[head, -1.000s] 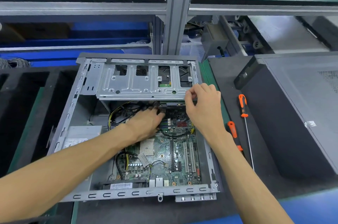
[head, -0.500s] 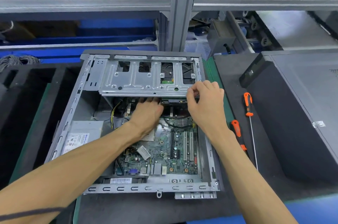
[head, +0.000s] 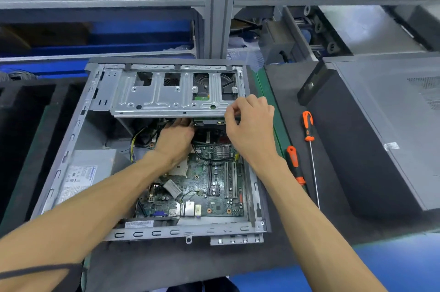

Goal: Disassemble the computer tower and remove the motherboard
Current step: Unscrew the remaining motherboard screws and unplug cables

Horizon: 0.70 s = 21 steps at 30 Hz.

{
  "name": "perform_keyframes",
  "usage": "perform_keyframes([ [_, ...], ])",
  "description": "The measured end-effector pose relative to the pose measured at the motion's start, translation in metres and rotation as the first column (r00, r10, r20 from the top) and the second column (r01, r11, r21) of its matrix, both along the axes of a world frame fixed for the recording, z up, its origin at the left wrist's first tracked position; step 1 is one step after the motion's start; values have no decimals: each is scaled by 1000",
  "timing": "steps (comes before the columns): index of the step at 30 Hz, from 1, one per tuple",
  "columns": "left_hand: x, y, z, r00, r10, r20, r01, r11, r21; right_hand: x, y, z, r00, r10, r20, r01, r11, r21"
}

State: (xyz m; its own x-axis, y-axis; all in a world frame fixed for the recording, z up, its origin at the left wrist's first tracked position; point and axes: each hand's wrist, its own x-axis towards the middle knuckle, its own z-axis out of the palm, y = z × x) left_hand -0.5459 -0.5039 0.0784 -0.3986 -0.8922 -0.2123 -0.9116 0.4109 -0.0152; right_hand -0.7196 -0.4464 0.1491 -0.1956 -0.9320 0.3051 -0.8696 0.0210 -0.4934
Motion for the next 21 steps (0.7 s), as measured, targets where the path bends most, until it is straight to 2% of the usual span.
perform_keyframes([
  [3, 9, -3, 25, 994, -98, 46, 85, 971, 225, 1, -1, 0, 1000, 21, 5, -21, 1000, -5],
  [5, 20, 5, 48, 976, -206, 75, 169, 926, 338, 2, 1, 3, 993, 95, 73, -90, 994, -62],
  [8, 28, 31, 77, 946, -289, -147, 324, 875, 361, 6, 7, 11, 951, 252, 180, -250, 968, -34],
  [10, 22, 52, 86, 928, -289, -234, 368, 798, 477, 15, 10, 16, 931, 329, 156, -350, 928, 132],
  [12, 14, 72, 81, 930, -318, -187, 364, 706, 608, 27, 14, 19, 896, 438, 72, -432, 825, 365],
  [13, 14, 78, 77, 927, -357, -118, 346, 686, 640, 34, 17, 19, 866, 499, 36, -453, 752, 479],
  [14, 17, 79, 71, 923, -384, -34, 316, 703, 638, 41, 21, 19, 838, 546, 18, -451, 673, 587],
  [16, 34, 70, 72, 920, -368, 132, 245, 806, 539, 52, 28, 13, 790, 614, -2, -403, 522, 752],
  [18, 56, 56, 79, 908, -339, 247, 194, 862, 469, 65, 33, 6, 741, 672, 7, -348, 375, 859],
  [20, 69, 49, 81, 913, -327, 242, 185, 864, 469, 82, 38, -4, 680, 732, 37, -322, 253, 912],
  [21, 70, 49, 80, 935, -316, 160, 210, 857, 471, 90, 40, -9, 642, 766, 31, -307, 220, 926],
])
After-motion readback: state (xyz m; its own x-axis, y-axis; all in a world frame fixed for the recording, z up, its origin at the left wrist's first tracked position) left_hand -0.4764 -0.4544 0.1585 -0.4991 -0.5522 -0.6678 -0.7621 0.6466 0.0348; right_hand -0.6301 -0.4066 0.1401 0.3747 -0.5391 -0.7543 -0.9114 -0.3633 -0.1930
